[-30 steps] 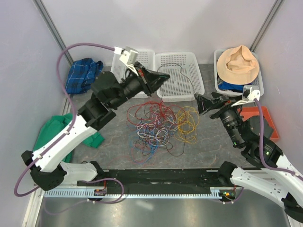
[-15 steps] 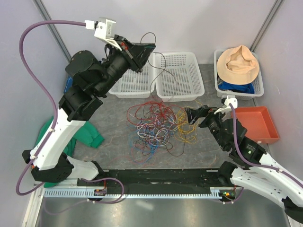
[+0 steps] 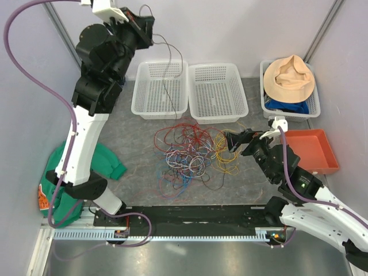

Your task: Untangle the cables

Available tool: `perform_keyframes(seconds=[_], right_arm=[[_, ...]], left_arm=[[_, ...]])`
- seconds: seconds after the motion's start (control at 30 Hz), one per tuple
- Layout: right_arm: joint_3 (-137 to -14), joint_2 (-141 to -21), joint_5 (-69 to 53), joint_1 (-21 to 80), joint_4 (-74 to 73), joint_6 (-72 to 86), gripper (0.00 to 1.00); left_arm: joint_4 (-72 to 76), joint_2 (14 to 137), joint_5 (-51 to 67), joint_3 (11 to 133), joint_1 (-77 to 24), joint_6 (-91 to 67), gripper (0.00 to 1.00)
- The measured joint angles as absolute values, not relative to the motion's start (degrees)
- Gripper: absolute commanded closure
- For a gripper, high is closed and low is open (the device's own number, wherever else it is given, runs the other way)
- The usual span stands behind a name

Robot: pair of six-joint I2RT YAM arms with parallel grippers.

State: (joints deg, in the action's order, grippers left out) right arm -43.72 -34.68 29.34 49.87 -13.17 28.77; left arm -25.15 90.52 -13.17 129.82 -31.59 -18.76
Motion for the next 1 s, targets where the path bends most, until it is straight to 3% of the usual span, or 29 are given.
perform_keyframes(seconds=[0.17, 0.5, 0.53, 0.57, 0.6, 0.63, 0.67, 0.7, 0.87, 1.0], right_arm=[[-43.72, -36.42, 28.42, 49.87, -12.95, 28.47, 0.02], [-42.61, -39.83, 26.81, 49.87, -11.20, 27.57, 0.02], [-42.46, -40.12, 26.83, 49.87, -11.22, 27.40, 0.02], [-42.33, -40.40, 26.81, 49.87, -11.20, 27.22, 0.02], [-42.26, -40.62, 26.83, 49.87, -11.20, 27.09, 0.02], [-42.22, -40.82, 26.83, 49.87, -11.20, 26.85, 0.02], [-42.17, -40.97, 26.83, 49.87, -11.11, 26.70, 0.02], [-42.13, -41.12, 26.85, 49.87, -11.03, 26.48, 0.02], [-41.76, -42.30, 26.94, 49.87, -9.98, 25.65, 0.02], [-39.99, -43.48, 26.81, 49.87, -8.43, 25.91, 0.02]], left_arm=[[-22.65, 94.72, -12.23, 136.11, -26.94, -18.79, 0.98], [-16.49, 106.32, -7.11, 134.54, -19.51, -20.56, 0.98], [-16.38, 107.79, -6.74, 133.45, -19.11, -21.04, 0.91], [-16.29, 109.32, -6.22, 132.33, -18.63, -21.52, 0.62], [-16.34, 110.93, -5.69, 131.37, -18.22, -21.93, 0.53], [-16.51, 112.46, -5.41, 130.52, -17.93, -22.11, 0.27], [-16.82, 114.19, -5.23, 129.86, -17.63, -22.79, 0.08], [-17.61, 116.05, -5.17, 129.34, -17.34, -23.40, 0.01], [-21.91, 119.11, -4.93, 127.02, -16.84, -24.88, 0.00], [-21.15, 113.58, -6.46, 122.67, -18.46, -24.43, 0.00]])
